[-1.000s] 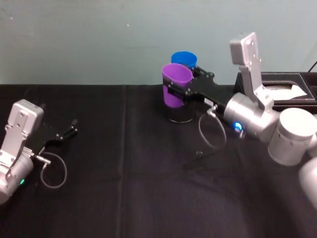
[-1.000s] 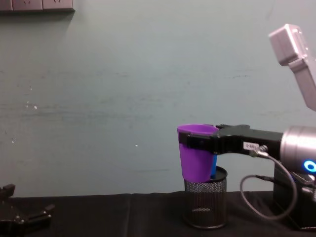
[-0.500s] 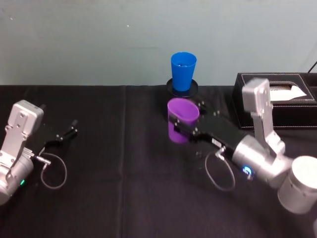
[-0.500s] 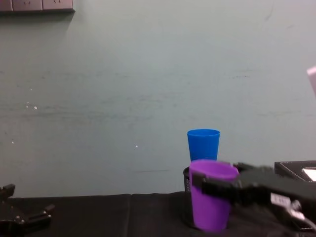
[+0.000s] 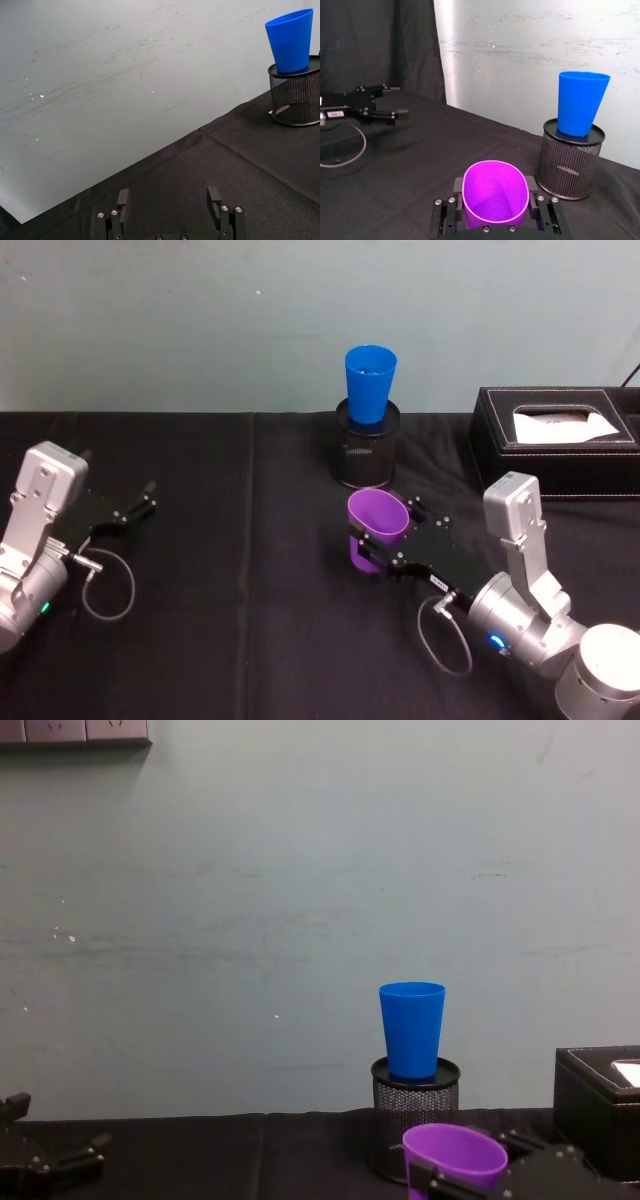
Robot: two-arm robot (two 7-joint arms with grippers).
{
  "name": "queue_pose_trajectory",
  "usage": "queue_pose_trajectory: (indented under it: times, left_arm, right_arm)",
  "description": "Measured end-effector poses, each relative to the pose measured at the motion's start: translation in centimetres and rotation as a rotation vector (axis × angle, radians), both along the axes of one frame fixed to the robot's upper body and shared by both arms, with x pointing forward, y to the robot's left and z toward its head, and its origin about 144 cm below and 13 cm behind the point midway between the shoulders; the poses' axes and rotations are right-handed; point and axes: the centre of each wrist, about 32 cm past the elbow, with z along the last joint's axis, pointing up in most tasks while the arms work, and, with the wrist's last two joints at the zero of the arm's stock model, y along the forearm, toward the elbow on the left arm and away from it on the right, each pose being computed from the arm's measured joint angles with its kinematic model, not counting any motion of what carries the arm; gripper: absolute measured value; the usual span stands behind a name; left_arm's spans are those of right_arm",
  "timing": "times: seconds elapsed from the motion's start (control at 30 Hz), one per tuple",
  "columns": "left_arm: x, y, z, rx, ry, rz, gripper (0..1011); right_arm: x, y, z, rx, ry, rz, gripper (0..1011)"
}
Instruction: Pick up one cup with a gripper and tap it against the other cup.
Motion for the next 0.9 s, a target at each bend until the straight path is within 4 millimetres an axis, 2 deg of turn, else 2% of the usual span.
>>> queue_pose_trajectory:
  times: [0.47,0.9]
  left_arm:
    - [0.0,0.0,0.0,0.000,0.000,0.000,1000]
    - [0.0,0.0,0.0,0.000,0.000,0.000,1000]
  right_arm:
    - [-0.1,0.3,-1.5,-0.029,-0.009,-0.021,722]
    - [-0.2,0.3,-1.7,-0.031,-0.015,-0.029,722]
